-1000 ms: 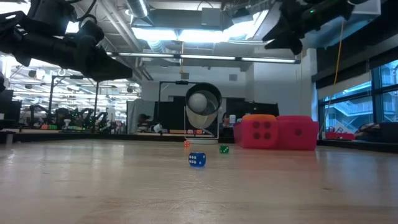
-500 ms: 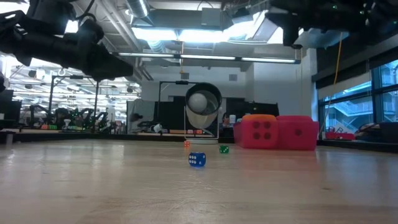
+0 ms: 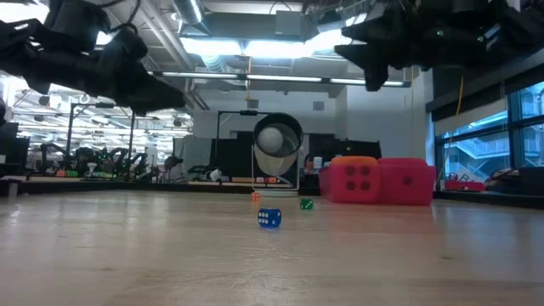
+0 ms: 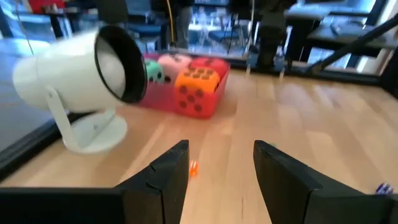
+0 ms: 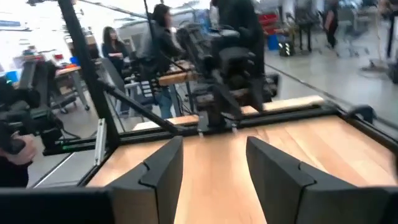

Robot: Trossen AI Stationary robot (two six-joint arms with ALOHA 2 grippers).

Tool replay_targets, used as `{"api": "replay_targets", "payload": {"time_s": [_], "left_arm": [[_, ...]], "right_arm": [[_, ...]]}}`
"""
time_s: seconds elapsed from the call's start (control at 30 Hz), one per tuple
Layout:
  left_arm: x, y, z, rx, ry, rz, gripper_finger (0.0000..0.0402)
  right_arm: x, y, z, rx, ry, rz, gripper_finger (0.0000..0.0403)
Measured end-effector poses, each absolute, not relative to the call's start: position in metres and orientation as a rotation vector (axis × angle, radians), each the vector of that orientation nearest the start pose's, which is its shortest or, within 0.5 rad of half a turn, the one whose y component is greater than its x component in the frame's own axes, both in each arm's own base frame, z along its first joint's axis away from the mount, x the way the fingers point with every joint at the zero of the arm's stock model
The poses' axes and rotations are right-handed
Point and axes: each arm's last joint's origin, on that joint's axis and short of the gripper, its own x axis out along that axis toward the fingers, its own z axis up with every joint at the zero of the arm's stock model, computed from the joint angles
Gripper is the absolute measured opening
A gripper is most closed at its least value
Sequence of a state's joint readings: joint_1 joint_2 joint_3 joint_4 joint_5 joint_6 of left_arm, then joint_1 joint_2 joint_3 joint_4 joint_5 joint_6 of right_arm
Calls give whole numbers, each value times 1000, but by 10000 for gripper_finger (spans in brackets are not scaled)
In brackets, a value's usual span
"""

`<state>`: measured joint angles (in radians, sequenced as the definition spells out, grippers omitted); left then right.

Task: Pick & Place Dice
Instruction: Put the small orange dice into the red bin

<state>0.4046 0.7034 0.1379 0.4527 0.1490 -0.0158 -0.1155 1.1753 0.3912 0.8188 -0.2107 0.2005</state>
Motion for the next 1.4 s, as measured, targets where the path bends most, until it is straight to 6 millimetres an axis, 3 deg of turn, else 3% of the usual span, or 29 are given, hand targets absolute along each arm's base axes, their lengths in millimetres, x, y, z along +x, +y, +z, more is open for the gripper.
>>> {"api": "replay_targets", "payload": {"time_s": [0.27, 0.47, 0.67, 0.8, 0.93, 1.1, 1.23, 1.4], "left_arm": [[155, 61, 169, -64, 177, 255, 173], [165, 61, 161, -44, 191, 230, 173], [172, 63, 152, -64, 233, 226, 173], [183, 67, 153, -69, 256, 225, 173], [196, 72, 156, -50, 275, 220, 173], [210, 78, 154, -33, 305, 214, 173], [221, 82, 152, -29, 329, 212, 173], [234, 87, 147, -13, 361, 205, 173]], "right_arm": [[240, 14, 230, -46, -339, 134, 176], [235, 20, 224, -130, -330, 7, 176], [205, 13, 197, -102, -254, -28, 176], [178, 7, 190, -49, -271, -39, 176], [158, 3, 186, 5, -297, 69, 176], [164, -4, 181, 113, -35, 103, 176], [171, -12, 193, 65, 226, 43, 176], [167, -17, 219, 6, 200, -4, 176]]}}
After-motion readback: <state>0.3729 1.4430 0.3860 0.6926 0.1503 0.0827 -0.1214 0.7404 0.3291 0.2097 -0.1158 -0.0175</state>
